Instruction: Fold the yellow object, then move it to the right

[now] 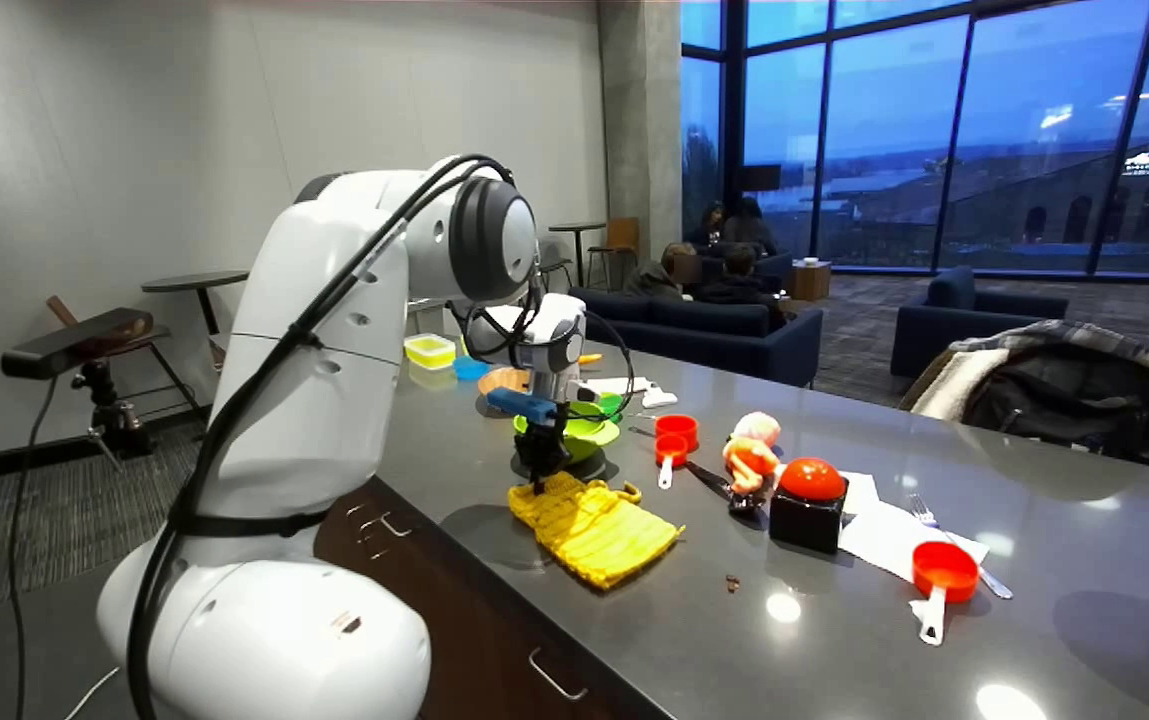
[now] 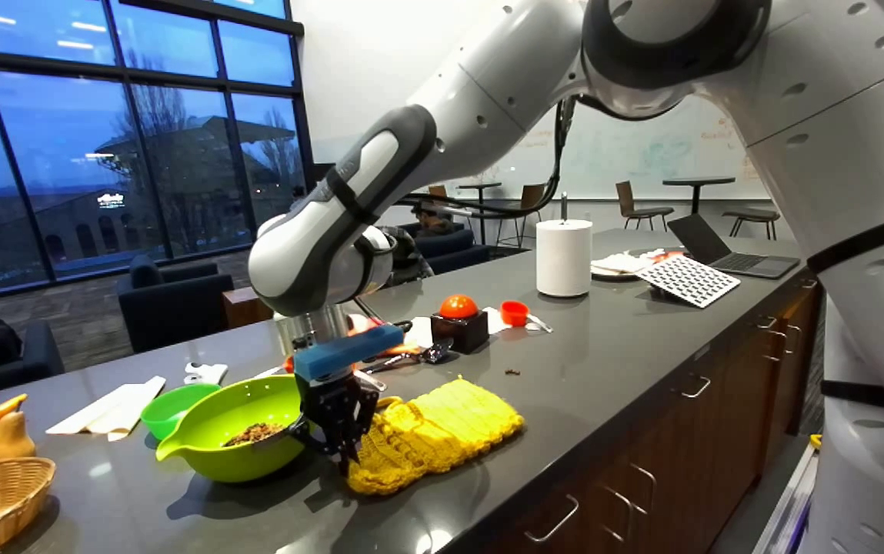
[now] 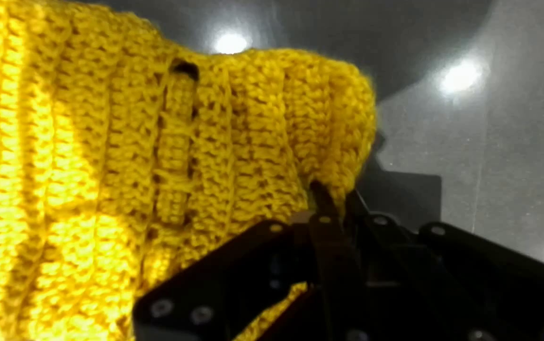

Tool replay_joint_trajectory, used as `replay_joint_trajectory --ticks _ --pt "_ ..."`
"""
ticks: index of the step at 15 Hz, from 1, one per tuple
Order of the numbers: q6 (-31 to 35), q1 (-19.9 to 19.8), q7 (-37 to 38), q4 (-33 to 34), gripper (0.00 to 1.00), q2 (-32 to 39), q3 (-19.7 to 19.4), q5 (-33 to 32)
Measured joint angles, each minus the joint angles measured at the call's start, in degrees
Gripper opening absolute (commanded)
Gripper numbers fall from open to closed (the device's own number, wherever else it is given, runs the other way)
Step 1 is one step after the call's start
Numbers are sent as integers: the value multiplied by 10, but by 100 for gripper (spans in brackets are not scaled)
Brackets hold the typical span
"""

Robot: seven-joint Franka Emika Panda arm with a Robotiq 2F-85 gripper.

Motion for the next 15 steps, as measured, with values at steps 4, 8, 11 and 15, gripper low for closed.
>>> replay_joint_trajectory --ticks 4,8,11,15 --pt "-40 10 13 16 2 -10 -5 -19" --pt "-111 12 42 26 2 -50 -8 -30" --pt "-175 9 60 25 2 -95 -13 -30" --pt "-225 -16 71 0 2 -157 -25 -12"
